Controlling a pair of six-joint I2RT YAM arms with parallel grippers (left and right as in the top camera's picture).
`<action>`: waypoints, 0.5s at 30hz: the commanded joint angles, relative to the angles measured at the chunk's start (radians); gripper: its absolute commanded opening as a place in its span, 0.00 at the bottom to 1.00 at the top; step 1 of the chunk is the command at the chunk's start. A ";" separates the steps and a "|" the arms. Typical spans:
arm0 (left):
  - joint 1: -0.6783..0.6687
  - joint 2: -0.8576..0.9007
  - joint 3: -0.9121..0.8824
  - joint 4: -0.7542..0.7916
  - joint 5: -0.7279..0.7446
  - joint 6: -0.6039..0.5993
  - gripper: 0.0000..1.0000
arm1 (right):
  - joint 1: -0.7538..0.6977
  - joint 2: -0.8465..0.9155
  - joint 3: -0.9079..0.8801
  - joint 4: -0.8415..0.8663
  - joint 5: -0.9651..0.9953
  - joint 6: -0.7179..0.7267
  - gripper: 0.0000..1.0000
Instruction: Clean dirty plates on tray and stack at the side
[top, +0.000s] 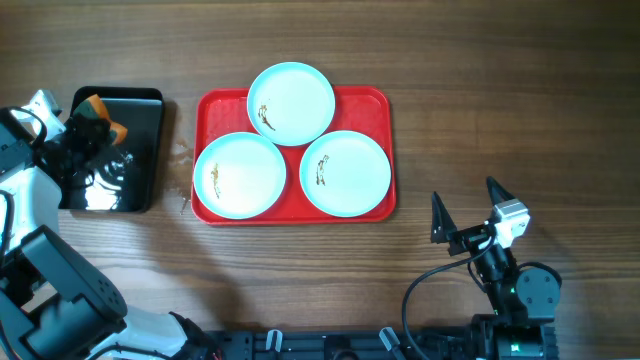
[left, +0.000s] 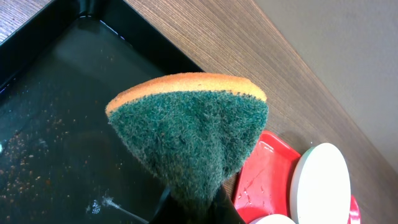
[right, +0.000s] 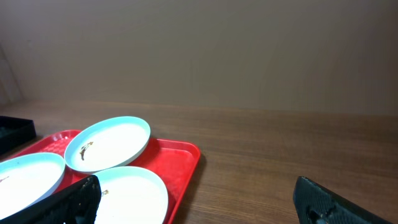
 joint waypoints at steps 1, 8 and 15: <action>0.003 0.001 -0.002 0.006 0.026 0.020 0.04 | 0.006 -0.006 -0.001 0.003 0.000 -0.011 1.00; 0.003 0.004 -0.013 0.011 0.014 0.020 0.04 | 0.006 -0.006 -0.001 0.003 0.000 -0.012 1.00; 0.003 0.034 -0.014 0.010 0.000 0.020 0.04 | 0.006 -0.006 -0.001 0.003 0.000 -0.012 1.00</action>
